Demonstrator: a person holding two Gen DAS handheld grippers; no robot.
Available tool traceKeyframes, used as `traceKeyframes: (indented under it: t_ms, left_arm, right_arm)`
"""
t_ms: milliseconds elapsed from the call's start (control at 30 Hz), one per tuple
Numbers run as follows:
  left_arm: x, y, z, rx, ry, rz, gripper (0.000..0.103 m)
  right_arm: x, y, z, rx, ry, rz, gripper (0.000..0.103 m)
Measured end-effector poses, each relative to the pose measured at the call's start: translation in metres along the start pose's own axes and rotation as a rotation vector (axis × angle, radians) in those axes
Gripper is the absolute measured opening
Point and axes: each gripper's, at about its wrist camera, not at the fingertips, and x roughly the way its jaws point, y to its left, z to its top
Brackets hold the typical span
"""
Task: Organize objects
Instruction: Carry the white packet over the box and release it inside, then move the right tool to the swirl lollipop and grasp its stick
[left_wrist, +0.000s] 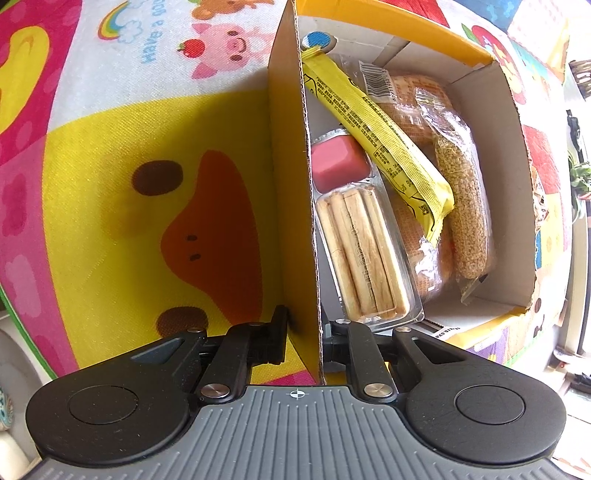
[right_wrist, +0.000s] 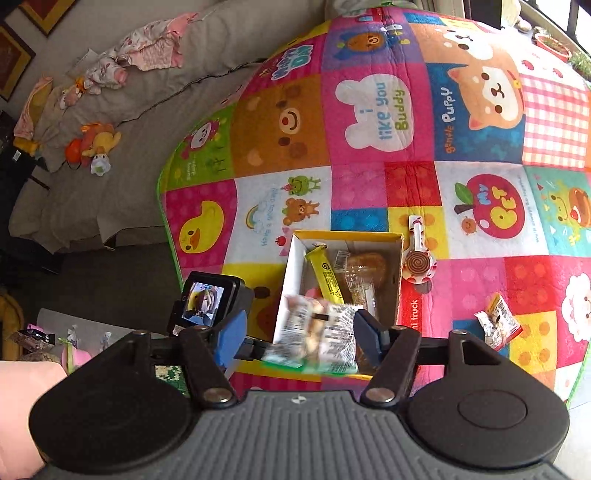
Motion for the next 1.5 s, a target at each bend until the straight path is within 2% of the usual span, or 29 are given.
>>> traceKeyframes:
  t_ms: [100,200,333,500,667,767,900,1033,1167,1267,1300,1433,1500]
  left_arm:
    - [0.000,-0.004,0.002,-0.014,0.002,0.006,0.016]
    - [0.001,-0.004,0.004,-0.034,0.008,0.011,0.016]
    - [0.003,-0.005,0.009,-0.071,0.025,0.034,0.014]
    - [0.002,-0.017,0.020,-0.086,0.057,0.075,0.012]
    - [0.001,-0.028,0.030,-0.100,0.077,0.105,0.012]
    - [0.003,-0.032,0.033,-0.114,0.086,0.128,0.011]
    - [0.001,-0.042,0.039,-0.139,0.084,0.150,0.011]
    - [0.000,-0.047,0.039,-0.166,0.075,0.172,0.011]
    - [0.004,-0.049,0.037,-0.186,0.061,0.194,0.011]
    - [0.003,-0.048,0.037,-0.201,0.055,0.208,0.011]
    - [0.003,-0.048,0.036,-0.202,0.054,0.210,0.011]
    - [0.003,-0.049,0.035,-0.228,0.051,0.209,0.011]
    - [0.003,-0.050,0.034,-0.241,0.045,0.211,0.011]
  right_arm:
    - [0.005,-0.009,-0.001,-0.002,0.017,-0.006,0.066]
    - [0.015,-0.029,-0.005,-0.018,0.035,-0.046,0.072]
    - [0.035,-0.093,-0.020,0.061,0.090,-0.159,0.072]
    - [0.058,-0.168,-0.039,0.171,0.159,-0.229,0.072]
    - [0.072,-0.214,-0.037,0.244,0.169,-0.236,0.072]
    - [0.084,-0.232,-0.030,0.247,0.176,-0.225,0.077]
    - [0.109,-0.250,-0.021,0.191,0.225,-0.224,0.077]
    - [0.136,-0.266,-0.008,0.184,0.272,-0.175,0.077]
    - [0.170,-0.261,0.018,0.107,0.281,-0.127,0.077]
    - [0.194,-0.245,0.042,0.050,0.249,-0.085,0.077]
    - [0.201,-0.240,0.051,0.038,0.235,-0.070,0.075]
    - [0.231,-0.226,0.088,0.048,0.222,-0.013,0.057]
    - [0.246,-0.221,0.102,0.054,0.227,-0.006,0.054]
